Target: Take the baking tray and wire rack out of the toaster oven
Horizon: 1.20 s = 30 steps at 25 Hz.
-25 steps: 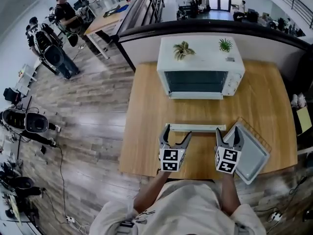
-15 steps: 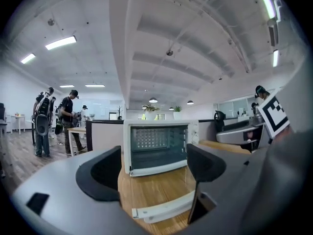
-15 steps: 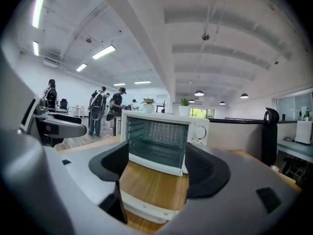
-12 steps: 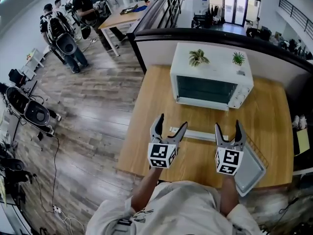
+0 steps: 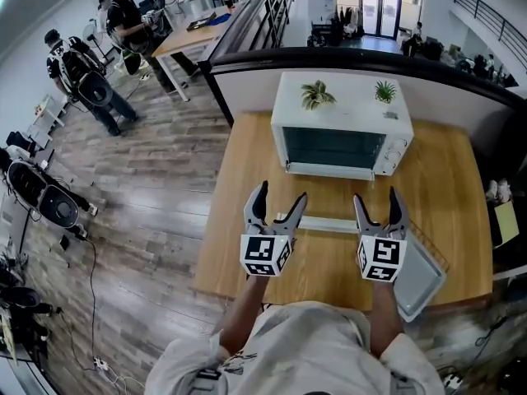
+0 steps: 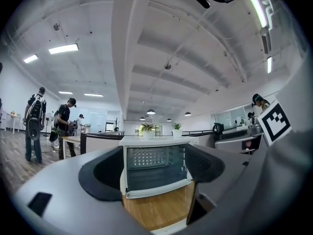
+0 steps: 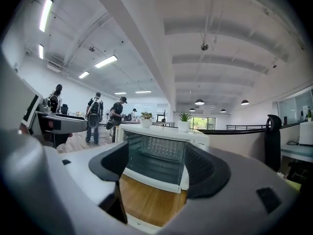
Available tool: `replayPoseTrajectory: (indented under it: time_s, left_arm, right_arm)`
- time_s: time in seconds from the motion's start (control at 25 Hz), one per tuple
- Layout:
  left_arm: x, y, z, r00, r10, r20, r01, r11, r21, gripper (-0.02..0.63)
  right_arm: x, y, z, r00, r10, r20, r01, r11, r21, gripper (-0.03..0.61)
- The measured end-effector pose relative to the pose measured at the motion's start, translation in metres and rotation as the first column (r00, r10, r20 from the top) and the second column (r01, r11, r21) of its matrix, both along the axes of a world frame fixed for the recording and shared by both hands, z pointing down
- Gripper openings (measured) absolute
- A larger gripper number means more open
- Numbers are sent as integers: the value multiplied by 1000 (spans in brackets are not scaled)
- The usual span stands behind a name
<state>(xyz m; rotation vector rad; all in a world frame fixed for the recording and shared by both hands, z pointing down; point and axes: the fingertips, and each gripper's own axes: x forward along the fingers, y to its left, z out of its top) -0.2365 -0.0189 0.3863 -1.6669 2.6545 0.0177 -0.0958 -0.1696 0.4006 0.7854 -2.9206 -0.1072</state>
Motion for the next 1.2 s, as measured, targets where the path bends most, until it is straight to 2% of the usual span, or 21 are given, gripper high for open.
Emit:
replayPoseTrajectory:
  time_s: [0.36, 0.48, 0.56, 0.72, 0.84, 0.96, 1.0, 1.04, 1.2]
  left_arm:
    - [-6, 7, 1, 1000, -18, -11, 18, 1000, -5, 400]
    - [-9, 6, 7, 1000, -18, -19, 18, 1000, -17, 371]
    - [-10, 6, 12, 999, -21, -30, 20, 1000, -23, 324]
    - [-10, 8, 15, 999, -22, -38, 22, 1000, -18, 255]
    - [-9, 7, 14, 999, -16, -37, 16, 1000, -8, 186]
    - [-6, 5, 14, 999, -5, -34, 4, 1000, -3, 81]
    - [-4, 5, 13, 999, 1, -35, 0, 1000, 4, 35]
    - [-2, 6, 12, 999, 5, -36, -5, 1000, 12, 15]
    - [4, 3, 9, 999, 24, -22, -24, 1000, 17, 15]
  right_arm:
    - [-2, -1, -2, 1000, 7, 1, -7, 1000, -7, 370]
    - [-4, -1, 0, 1000, 3, -3, -3, 1000, -13, 365]
    - [-4, -1, 2, 1000, 4, -10, -4, 1000, -5, 346]
    - [-2, -1, 2, 1000, 9, -10, -9, 1000, -7, 288]
    - [0, -2, 2, 1000, 16, -2, -16, 1000, -8, 216]
    - [2, -3, 6, 1000, 22, 4, -22, 999, -24, 67]
    - [2, -3, 7, 1000, 18, 5, -18, 999, -31, 39]
    - [2, -1, 8, 1000, 11, 5, -11, 999, -35, 23]
    - [4, 0, 7, 1000, 14, 3, -14, 999, -30, 21]
